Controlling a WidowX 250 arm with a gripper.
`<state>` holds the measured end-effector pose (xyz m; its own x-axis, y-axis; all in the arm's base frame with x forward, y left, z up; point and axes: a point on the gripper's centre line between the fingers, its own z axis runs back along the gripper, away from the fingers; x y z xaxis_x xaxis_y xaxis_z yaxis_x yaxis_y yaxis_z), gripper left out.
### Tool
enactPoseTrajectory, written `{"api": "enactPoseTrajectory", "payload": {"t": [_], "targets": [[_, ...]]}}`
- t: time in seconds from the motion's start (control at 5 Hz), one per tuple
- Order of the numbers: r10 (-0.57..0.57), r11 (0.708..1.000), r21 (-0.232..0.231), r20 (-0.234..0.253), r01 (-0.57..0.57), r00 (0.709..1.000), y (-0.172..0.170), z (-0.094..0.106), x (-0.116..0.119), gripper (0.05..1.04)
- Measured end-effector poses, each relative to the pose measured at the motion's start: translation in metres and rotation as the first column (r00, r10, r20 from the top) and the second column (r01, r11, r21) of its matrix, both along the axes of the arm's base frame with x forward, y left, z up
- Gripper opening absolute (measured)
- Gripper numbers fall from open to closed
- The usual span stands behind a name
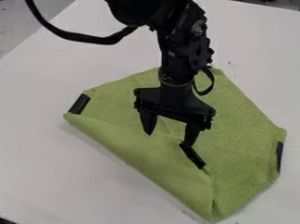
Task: Move the cloth to the left of the table
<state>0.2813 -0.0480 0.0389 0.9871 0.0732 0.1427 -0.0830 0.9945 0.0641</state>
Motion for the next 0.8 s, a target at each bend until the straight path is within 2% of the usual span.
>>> {"api": "enactPoseTrajectory", "payload": {"t": [0.2, 0.4, 0.8], "targets": [[0.005, 1.0, 0.005, -0.022, -0.005, 1.0, 0.001, -0.007, -0.002, 1.0], [0.004, 1.0, 0.02, -0.004, -0.004, 1.0, -0.012, -0.011, 0.003, 1.0], [0.01, 1.0, 0.007, 0.007, -0.01, 1.0, -0.035, -0.012, 0.021, 1.0]]}}
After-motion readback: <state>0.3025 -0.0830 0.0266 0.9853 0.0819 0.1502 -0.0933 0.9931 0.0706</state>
